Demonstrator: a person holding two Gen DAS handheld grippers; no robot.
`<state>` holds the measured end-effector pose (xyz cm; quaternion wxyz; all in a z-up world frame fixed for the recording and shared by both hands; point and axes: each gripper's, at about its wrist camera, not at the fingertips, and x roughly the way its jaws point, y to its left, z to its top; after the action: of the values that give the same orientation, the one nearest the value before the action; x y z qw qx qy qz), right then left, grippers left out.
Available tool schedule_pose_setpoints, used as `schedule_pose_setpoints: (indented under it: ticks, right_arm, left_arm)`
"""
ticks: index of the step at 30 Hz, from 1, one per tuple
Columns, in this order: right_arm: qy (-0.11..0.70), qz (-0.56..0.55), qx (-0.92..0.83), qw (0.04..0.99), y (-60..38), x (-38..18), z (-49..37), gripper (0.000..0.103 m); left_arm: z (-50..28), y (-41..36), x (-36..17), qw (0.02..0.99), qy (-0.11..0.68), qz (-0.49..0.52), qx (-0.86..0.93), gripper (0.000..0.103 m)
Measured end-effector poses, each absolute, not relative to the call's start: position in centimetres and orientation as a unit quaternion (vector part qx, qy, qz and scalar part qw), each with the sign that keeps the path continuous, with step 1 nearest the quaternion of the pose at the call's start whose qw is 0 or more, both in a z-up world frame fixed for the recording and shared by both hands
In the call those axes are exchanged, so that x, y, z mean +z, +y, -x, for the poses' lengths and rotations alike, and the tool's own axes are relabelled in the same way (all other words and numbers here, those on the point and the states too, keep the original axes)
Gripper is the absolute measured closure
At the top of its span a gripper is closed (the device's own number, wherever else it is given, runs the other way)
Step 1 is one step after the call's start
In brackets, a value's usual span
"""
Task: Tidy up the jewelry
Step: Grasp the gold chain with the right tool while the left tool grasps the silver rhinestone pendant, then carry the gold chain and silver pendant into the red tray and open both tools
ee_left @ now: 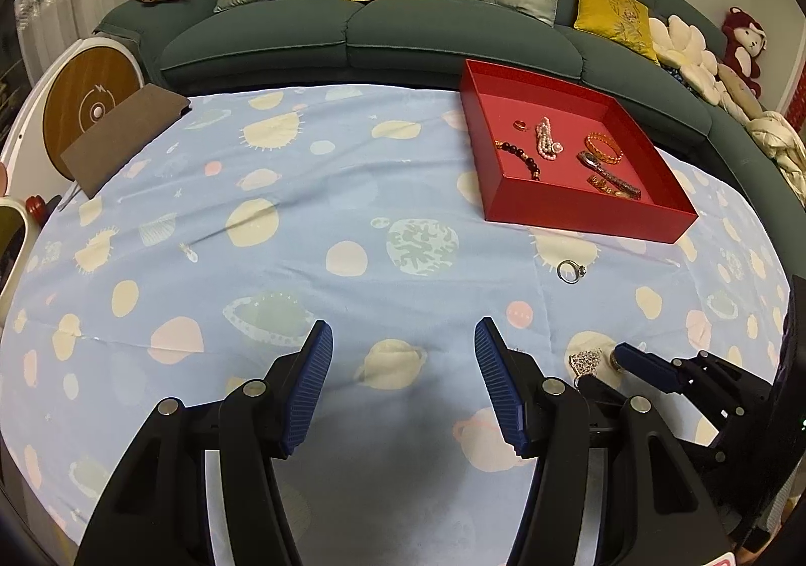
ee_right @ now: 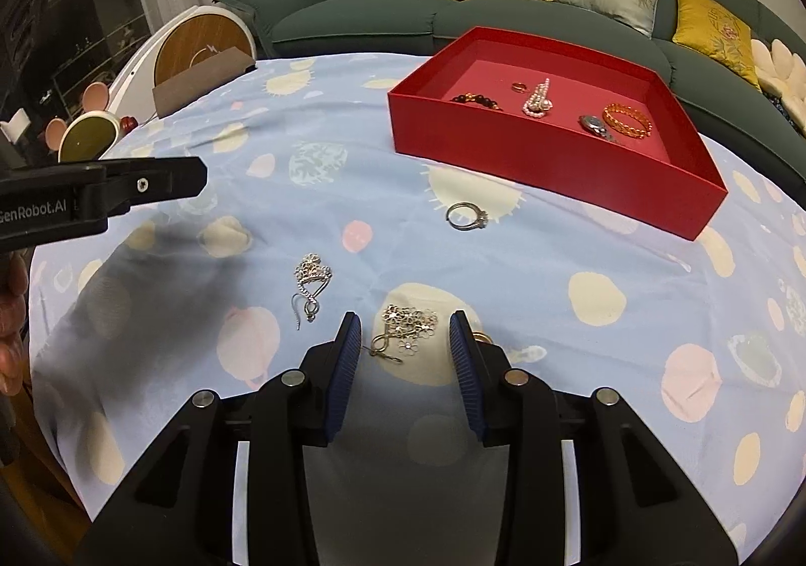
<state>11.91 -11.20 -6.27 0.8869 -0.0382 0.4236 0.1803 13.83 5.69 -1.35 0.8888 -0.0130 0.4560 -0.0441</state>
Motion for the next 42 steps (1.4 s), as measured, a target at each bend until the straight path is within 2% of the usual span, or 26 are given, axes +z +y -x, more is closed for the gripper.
schedule_pose_setpoints:
  ticks: [6, 7, 9, 13, 14, 24, 32, 33, 35, 40, 42]
  right_arm:
    - [0.432, 0.05, 0.174, 0.884, -10.5, -7.3, -13.0, 0.068]
    - [0.431, 0.052, 0.172, 0.884, -10.5, -7.3, -13.1, 0.07]
    - [0.431, 0.056, 0.173, 0.884, -10.4, -7.3, -13.1, 0.081]
    - [0.427, 0.064, 0.173, 0.885, -10.4, -7.2, -12.7, 0.082]
    - [0.428, 0.064, 0.174, 0.884, -10.5, -7.2, -12.5, 0.086]
    - [0.407, 0.038, 0.169, 0.897, -13.4, -4.3, -10.7, 0.087]
    - [0.403, 0.016, 0.156, 0.902, -16.1, -3.3, -9.9, 0.087]
    - [0.402, 0.015, 0.155, 0.902, -16.3, -3.2, -9.9, 0.087]
    - [0.402, 0.012, 0.153, 0.903, -16.6, -3.1, -10.0, 0.087]
    - [0.399, 0.005, 0.147, 0.905, -17.2, -2.9, -10.0, 0.087]
    - [0.397, 0.002, 0.145, 0.906, -17.5, -2.6, -10.1, 0.087]
  left_arm:
    - [-13.9, 5.5, -1.3, 0.889, 0.456, 0.014, -0.046, 0.046]
    - [-13.9, 5.5, -1.4, 0.888, 0.457, 0.013, -0.047, 0.046]
    - [-14.0, 5.4, -1.6, 0.887, 0.459, 0.011, -0.048, 0.046]
    - [-14.1, 5.2, -2.4, 0.88, 0.471, 0.019, -0.061, 0.046]
    - [-14.1, 5.0, -2.7, 0.877, 0.476, 0.024, -0.068, 0.046]
    - [-14.3, 1.5, -6.2, 0.861, 0.498, 0.011, -0.101, 0.046]
    - [-14.8, -0.5, -7.4, 0.87, 0.482, -0.005, -0.103, 0.047]
    - [-14.7, -0.8, -7.5, 0.872, 0.478, -0.013, -0.102, 0.048]
    - [-14.6, -1.2, -7.5, 0.877, 0.469, -0.026, -0.101, 0.061]
    - [-14.3, -1.7, -7.6, 0.882, 0.457, -0.05, -0.104, 0.084]
    - [-14.3, -1.6, -7.5, 0.882, 0.457, -0.052, -0.107, 0.089]
